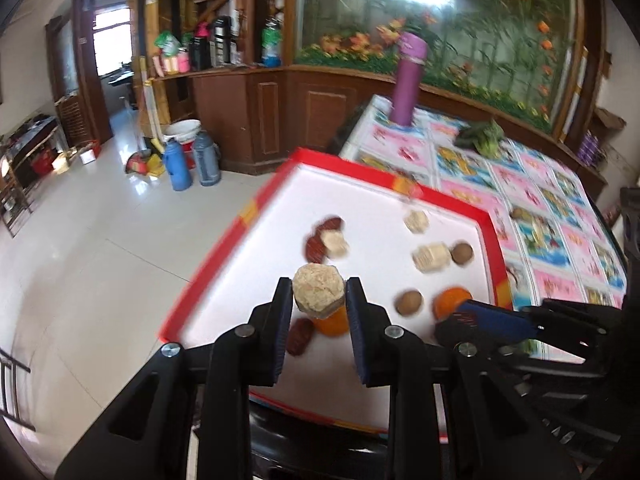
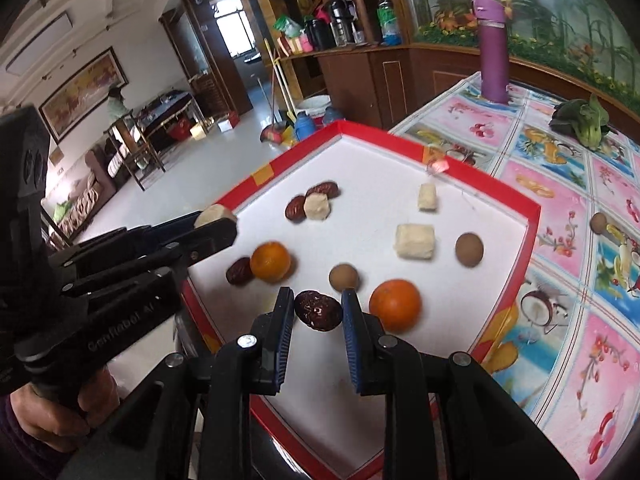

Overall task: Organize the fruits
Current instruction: 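Lower the ball and date into the tray and open both grippers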

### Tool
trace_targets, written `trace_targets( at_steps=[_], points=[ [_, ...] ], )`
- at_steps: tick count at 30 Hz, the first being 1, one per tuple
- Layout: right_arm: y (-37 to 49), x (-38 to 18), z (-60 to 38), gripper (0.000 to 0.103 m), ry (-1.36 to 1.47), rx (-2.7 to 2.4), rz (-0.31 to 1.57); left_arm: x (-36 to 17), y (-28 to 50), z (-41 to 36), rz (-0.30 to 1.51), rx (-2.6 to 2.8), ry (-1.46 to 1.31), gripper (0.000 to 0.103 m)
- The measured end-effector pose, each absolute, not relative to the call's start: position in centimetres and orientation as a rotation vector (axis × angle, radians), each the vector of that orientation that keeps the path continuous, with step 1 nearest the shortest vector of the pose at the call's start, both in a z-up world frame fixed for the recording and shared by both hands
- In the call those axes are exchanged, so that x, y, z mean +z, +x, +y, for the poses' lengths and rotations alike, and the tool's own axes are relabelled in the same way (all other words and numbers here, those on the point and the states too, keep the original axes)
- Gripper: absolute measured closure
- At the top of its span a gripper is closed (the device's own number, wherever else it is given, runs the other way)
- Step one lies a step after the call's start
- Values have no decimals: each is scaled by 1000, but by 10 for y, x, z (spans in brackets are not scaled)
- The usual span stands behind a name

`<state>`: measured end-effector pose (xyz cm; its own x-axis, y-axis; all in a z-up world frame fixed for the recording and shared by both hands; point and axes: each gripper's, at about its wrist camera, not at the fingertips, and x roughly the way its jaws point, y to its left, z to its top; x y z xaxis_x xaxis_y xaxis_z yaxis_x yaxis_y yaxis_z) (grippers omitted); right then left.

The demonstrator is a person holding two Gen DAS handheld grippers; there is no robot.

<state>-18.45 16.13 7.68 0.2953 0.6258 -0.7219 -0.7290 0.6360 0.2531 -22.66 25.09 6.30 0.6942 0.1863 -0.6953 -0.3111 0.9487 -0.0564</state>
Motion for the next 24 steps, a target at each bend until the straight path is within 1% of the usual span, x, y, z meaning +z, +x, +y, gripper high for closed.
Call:
trace_targets(
  at_steps=[7,14,17,19,23,24],
  points=[
    [-177,56,158,80,-124,858,964,50,-209,243,801,255,-151,74],
    [-178,54,162,80,-136,872,956,45,-203,244,830,266,-143,73],
    [-177,53,160,80,-132,885,961,44,-202,245,840,273,-144,68],
    [-176,54,158,80,-120,887,960,46,-203,245,835,285,-133,54],
    [-173,57,151,79,-90,900,964,51,-205,242,822,304,-113,48],
    [-171,59,148,79,-78,902,965,51,-205,242,821,306,-113,44]
  ],
)
